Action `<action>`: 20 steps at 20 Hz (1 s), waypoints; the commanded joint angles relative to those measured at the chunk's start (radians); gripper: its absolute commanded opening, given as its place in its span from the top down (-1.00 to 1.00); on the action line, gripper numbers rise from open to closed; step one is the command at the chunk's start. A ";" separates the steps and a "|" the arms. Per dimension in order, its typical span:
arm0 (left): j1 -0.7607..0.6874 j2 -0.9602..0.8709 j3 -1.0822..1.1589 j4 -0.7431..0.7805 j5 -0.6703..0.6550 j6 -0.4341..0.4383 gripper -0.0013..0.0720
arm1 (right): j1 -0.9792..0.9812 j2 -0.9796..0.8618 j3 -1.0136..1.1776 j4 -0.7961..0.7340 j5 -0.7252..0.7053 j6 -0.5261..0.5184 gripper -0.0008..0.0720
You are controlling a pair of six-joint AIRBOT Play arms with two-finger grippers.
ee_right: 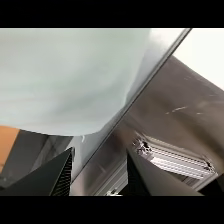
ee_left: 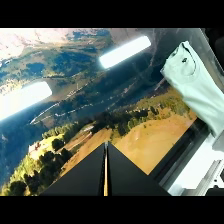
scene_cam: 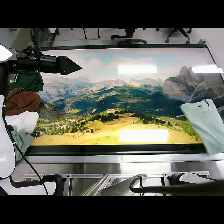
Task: Fold the shirts.
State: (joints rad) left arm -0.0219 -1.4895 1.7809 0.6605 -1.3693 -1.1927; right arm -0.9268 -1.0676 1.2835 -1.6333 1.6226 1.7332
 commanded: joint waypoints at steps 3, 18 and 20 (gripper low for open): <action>0.003 0.000 0.000 -0.001 0.000 -0.001 0.92 | 0.004 0.005 0.026 0.035 0.009 0.007 -0.06; -0.101 0.378 -0.666 0.005 0.018 0.034 0.93 | 1.013 0.397 -0.434 0.316 -0.354 0.018 0.93; -0.109 0.413 -0.760 0.003 0.033 0.032 0.93 | 1.086 0.420 -0.489 0.317 -0.401 0.022 0.93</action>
State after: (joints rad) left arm -0.1032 -1.1503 1.1942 0.6651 -1.3705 -1.1721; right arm -0.0017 -0.7155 0.9123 -1.3121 1.3224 1.7222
